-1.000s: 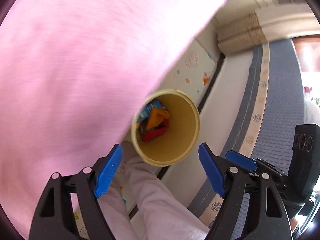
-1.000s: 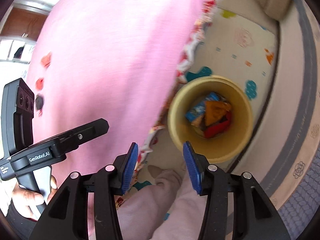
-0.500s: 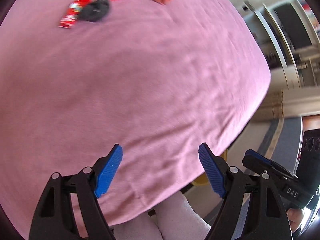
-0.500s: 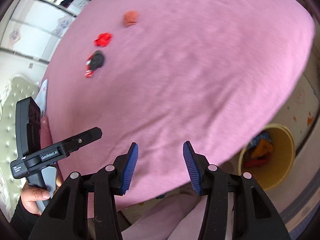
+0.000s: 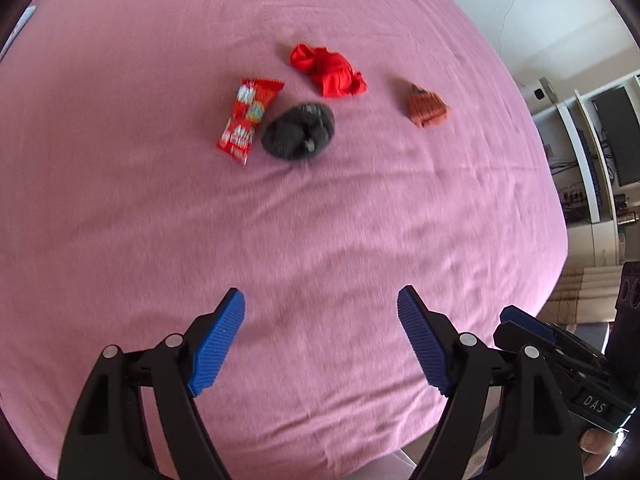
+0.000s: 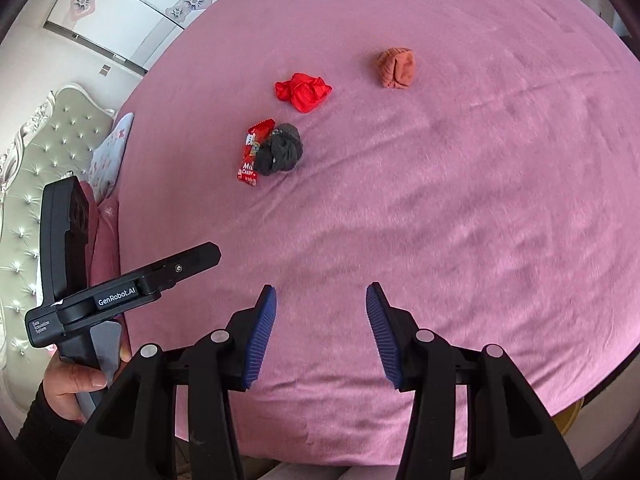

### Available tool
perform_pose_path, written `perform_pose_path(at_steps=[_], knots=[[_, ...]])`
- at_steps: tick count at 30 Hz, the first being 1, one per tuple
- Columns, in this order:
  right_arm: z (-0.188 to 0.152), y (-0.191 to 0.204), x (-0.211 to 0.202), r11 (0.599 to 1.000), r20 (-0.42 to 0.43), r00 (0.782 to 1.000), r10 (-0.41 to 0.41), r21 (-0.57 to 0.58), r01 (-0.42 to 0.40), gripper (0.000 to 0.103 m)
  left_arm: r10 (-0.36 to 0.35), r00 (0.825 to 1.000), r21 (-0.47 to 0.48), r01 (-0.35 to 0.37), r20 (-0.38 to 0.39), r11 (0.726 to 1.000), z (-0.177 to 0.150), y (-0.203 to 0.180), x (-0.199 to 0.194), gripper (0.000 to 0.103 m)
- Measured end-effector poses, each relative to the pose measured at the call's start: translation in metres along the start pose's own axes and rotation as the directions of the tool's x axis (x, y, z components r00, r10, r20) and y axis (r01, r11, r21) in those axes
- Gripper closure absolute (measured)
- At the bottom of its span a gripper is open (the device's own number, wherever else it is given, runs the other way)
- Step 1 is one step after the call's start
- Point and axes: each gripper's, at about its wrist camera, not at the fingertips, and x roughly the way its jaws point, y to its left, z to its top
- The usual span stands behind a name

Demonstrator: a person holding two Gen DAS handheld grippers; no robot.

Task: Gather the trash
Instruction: 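Move both grippers back over the bed toward the black hat and red cloth, then grasp the black knit hat with the left gripper while the right grasps the red cloth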

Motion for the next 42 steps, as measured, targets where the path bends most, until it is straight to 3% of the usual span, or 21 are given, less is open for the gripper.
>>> perform_pose_path(at_steps=[8, 14, 17, 21, 29, 34, 42], knots=[[0.074, -0.014, 0.033, 0.998, -0.053, 0.998, 0.021, -0.050, -0.023, 0.056, 0.068, 0.998, -0.008, -0.068, -0.013, 0.998, 0.079, -0.009, 0.056, 0.024], [0.112, -0.020, 0.069, 0.997, -0.096, 0.995, 0.029, -0.073, -0.036, 0.056, 0.110, 0.993, 0.028, -0.108, -0.048, 0.994, 0.111, -0.005, 0.095, 0.024], [0.130, -0.022, 0.084, 0.996, -0.105, 0.994, 0.036, -0.072, -0.044, 0.056, 0.110, 0.992, 0.035, -0.108, -0.062, 0.994, 0.119, -0.003, 0.108, 0.026], [0.155, -0.020, 0.098, 0.995, -0.104, 0.993, 0.050, -0.082, -0.058, 0.056, 0.124, 0.989, 0.046, -0.120, -0.085, 0.992, 0.125, -0.003, 0.122, 0.049], [0.196, -0.005, 0.128, 0.989, -0.105, 0.993, 0.058, -0.132, -0.072, 0.056, 0.055, 0.997, -0.033, -0.057, -0.056, 0.998, 0.121, 0.013, 0.118, 0.075], [0.214, 0.005, 0.152, 0.985, -0.116, 0.993, 0.038, -0.163, -0.057, 0.056, -0.037, 0.999, -0.128, 0.032, -0.038, 0.991, 0.123, 0.028, 0.111, 0.078], [0.219, 0.016, 0.184, 0.980, -0.155, 0.988, 0.024, -0.191, -0.054, 0.056, -0.046, 0.998, -0.147, 0.040, -0.039, 0.988, 0.130, 0.030, 0.124, 0.077]])
